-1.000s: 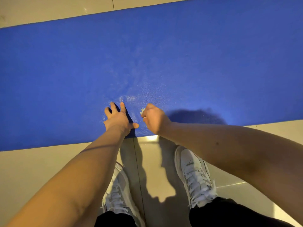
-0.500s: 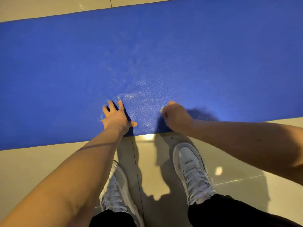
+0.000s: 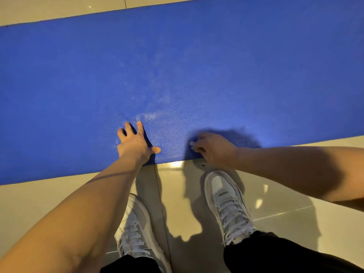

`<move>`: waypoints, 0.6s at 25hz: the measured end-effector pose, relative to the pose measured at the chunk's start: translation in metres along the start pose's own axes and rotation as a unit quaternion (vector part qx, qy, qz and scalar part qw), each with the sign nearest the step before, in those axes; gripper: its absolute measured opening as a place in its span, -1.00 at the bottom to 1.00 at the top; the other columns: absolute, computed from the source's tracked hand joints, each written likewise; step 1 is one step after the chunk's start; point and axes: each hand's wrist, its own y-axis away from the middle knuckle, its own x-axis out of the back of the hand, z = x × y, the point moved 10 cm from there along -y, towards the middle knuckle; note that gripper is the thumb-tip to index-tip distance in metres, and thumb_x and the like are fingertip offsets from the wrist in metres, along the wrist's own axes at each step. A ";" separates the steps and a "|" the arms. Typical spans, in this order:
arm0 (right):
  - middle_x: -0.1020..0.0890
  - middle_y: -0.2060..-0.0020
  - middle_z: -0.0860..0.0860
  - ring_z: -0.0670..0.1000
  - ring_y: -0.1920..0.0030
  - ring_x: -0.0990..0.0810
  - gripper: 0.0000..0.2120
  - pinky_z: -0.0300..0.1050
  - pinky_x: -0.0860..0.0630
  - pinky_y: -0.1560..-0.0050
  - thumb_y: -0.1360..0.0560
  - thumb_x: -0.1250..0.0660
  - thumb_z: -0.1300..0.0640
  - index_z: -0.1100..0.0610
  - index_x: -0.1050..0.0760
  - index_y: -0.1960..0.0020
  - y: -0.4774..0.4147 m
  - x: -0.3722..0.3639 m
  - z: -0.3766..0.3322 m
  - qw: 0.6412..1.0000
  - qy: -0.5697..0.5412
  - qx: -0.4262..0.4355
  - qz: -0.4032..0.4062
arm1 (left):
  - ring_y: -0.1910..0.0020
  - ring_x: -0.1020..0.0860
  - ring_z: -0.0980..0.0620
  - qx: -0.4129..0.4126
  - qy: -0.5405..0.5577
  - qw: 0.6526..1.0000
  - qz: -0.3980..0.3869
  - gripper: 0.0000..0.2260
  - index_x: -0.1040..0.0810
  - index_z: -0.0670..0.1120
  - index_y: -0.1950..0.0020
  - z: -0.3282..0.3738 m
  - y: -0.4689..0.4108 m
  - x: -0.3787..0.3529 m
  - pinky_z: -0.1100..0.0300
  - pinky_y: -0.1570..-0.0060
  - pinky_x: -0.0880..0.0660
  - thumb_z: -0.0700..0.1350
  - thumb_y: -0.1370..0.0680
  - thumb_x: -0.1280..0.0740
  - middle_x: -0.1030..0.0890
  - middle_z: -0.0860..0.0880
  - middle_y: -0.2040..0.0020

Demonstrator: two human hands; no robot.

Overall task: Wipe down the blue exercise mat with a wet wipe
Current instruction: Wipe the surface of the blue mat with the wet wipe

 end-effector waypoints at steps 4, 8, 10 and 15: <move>-0.56 0.14 0.09 0.13 0.20 -0.53 -0.89 -0.09 -0.40 0.23 -0.51 -0.35 0.19 0.17 -0.62 0.16 0.012 0.001 0.013 0.999 0.007 -0.038 0.000 | -0.55 0.03 -0.23 0.001 -0.007 1.000 0.001 0.07 0.18 0.09 -0.65 0.001 0.002 0.002 -0.05 -0.07 -0.52 0.42 -0.40 -0.40 0.14 -0.08 -0.63; -0.53 0.20 0.11 0.16 0.24 -0.51 -0.84 -0.04 -0.41 0.28 -0.49 -0.30 0.29 0.17 -0.52 0.26 -0.012 -0.020 -0.024 1.000 -0.001 -0.018 0.012 | -0.56 0.04 -0.23 -0.001 -0.004 1.000 0.002 0.08 0.18 0.09 -0.65 0.001 0.000 0.002 -0.08 -0.11 -0.53 0.43 -0.39 -0.40 0.13 -0.08 -0.63; -0.51 0.26 0.13 0.17 0.27 -0.49 -0.79 -0.05 -0.38 0.35 -0.44 -0.27 0.39 0.16 -0.45 0.31 -0.028 -0.037 -0.060 0.999 0.007 0.045 -0.001 | -0.56 0.04 -0.23 -0.002 -0.008 1.000 0.003 0.08 0.18 0.10 -0.65 0.001 0.000 0.002 -0.07 -0.10 -0.53 0.44 -0.38 -0.40 0.12 -0.07 -0.62; -0.51 0.19 0.16 0.16 0.23 -0.48 -0.86 -0.01 -0.42 0.22 -0.43 -0.28 0.43 0.28 -0.55 0.09 -0.041 -0.047 -0.088 0.996 -0.038 0.074 0.011 | -0.57 0.06 -0.19 -0.032 -0.022 0.999 -0.005 0.05 0.20 0.10 -0.65 -0.005 0.003 0.002 -0.11 -0.19 -0.50 0.45 -0.41 -0.35 0.13 -0.05 -0.62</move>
